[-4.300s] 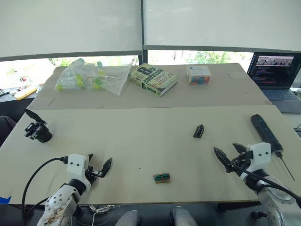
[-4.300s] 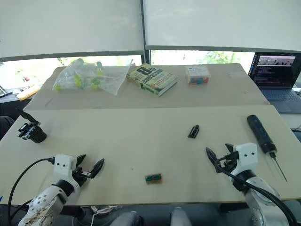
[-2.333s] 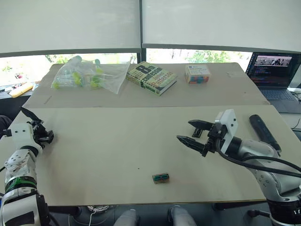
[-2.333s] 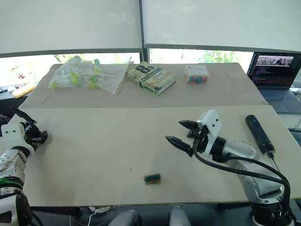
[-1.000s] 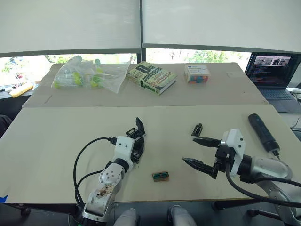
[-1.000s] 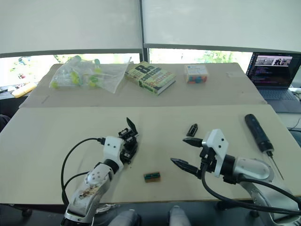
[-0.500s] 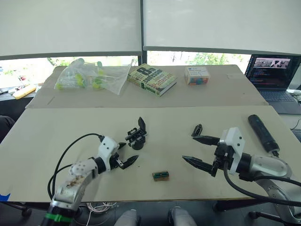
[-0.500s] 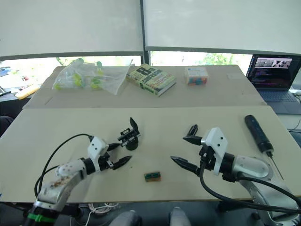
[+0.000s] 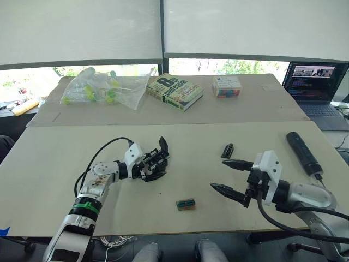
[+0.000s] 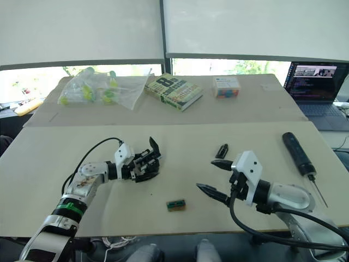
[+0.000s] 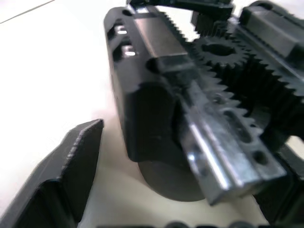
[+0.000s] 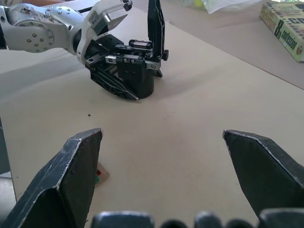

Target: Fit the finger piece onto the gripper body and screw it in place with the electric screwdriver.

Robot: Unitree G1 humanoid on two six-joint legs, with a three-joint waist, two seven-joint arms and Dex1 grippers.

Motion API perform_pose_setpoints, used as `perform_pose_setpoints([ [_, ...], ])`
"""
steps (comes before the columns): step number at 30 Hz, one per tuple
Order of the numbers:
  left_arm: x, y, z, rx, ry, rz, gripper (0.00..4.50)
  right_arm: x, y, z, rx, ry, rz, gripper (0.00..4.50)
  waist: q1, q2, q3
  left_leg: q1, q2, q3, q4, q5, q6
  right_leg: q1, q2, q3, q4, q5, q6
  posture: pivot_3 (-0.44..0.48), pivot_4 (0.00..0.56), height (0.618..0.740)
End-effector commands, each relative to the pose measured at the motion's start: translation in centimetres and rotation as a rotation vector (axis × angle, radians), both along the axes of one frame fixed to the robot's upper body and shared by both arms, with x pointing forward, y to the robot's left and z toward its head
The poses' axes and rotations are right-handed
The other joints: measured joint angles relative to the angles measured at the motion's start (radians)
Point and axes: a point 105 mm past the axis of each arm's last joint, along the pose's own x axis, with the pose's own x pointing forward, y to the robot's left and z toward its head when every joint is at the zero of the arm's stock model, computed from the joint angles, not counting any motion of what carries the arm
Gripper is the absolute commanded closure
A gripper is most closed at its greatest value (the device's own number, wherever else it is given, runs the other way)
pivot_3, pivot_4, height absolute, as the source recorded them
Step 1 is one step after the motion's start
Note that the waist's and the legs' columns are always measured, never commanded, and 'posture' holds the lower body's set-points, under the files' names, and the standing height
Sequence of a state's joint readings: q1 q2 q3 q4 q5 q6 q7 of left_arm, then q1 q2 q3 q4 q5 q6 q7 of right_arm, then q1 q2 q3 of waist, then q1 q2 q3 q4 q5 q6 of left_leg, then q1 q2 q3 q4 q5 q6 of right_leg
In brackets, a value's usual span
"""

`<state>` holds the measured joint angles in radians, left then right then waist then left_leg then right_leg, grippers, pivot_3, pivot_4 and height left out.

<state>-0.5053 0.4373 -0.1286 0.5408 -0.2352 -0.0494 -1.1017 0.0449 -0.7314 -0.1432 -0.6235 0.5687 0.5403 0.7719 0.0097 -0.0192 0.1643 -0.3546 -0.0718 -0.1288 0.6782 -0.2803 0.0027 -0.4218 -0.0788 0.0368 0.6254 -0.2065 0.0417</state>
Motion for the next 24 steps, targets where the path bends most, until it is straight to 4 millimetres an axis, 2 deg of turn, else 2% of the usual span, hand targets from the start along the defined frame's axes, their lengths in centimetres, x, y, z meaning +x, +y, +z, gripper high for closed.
perform_pose_setpoints([
  [1, -0.5, 0.0, -0.2, -0.028, 0.001, -0.006, 1.74, -0.3, 0.3, 1.4, 0.006, -0.075, 0.004, 0.0, 0.0, 0.0, 0.0, 0.0, 0.0, 0.0, 0.0, 0.0, 0.0, 0.0, 0.0, 0.0, 0.0, 0.0, 0.0, 0.0, 0.15, 0.74],
  [2, -0.8, 0.0, -0.2, -0.038, 0.0, -0.005, 2.15, -0.3, 0.3, 1.3, 0.006, -0.075, 0.003, 0.0, 0.0, 0.0, 0.0, 0.0, 0.0, 0.0, 0.0, 0.0, 0.0, 0.0, 0.0, 0.0, 0.0, 0.0, 0.0, 0.0, 0.15, 0.74],
  [6, -2.1, -0.7, 0.9, -0.088, -0.04, 0.022, 2.15, -0.5, 0.3, 1.2, 0.009, -0.076, -0.002, 0.0, -0.01, 0.0, 0.0, 0.0, 0.0, 0.0, -0.001, 0.0, 0.0, -0.001, 0.0, 0.001, 0.0, 0.0, 0.0, 0.0, 0.15, 0.74],
  [14, -5.8, -4.8, 3.7, -0.18, -0.095, 0.329, 2.15, -1.2, 0.4, 0.6, 0.013, -0.066, -0.009, 0.0, 0.002, -0.002, 0.001, -0.001, 0.0, 0.0, -0.001, -0.001, 0.001, -0.001, -0.002, 0.003, -0.001, 0.0, 0.002, 0.0, 0.15, 0.74],
  [17, -5.1, -5.0, 3.6, -0.197, -0.092, 0.543, 2.15, -1.3, 0.4, 0.4, 0.012, -0.06, -0.009, 0.0, 0.008, -0.002, 0.002, -0.002, 0.0, 0.0, 0.0, -0.001, 0.001, 0.0, -0.002, 0.003, -0.001, -0.002, 0.004, 0.0, 0.15, 0.74],
  [18, -4.7, -5.0, 3.5, -0.198, -0.091, 0.598, 2.15, -1.3, 0.4, 0.3, 0.012, -0.06, -0.01, 0.0, 0.008, -0.002, 0.002, -0.002, 0.0, 0.0, 0.0, -0.001, 0.001, 0.0, -0.001, 0.003, -0.001, -0.005, 0.011, 0.0, 0.15, 0.74],
  [24, -3.5, -5.9, 2.6, -0.186, -0.101, 0.701, 2.15, -0.8, 0.3, 0.3, 0.01, -0.067, -0.018, 0.0, 0.004, -0.002, 0.002, -0.001, 0.001, 0.001, 0.0, -0.001, 0.001, 0.0, 0.001, 0.003, -0.001, -0.006, 0.011, 0.0, 0.15, 0.74],
])
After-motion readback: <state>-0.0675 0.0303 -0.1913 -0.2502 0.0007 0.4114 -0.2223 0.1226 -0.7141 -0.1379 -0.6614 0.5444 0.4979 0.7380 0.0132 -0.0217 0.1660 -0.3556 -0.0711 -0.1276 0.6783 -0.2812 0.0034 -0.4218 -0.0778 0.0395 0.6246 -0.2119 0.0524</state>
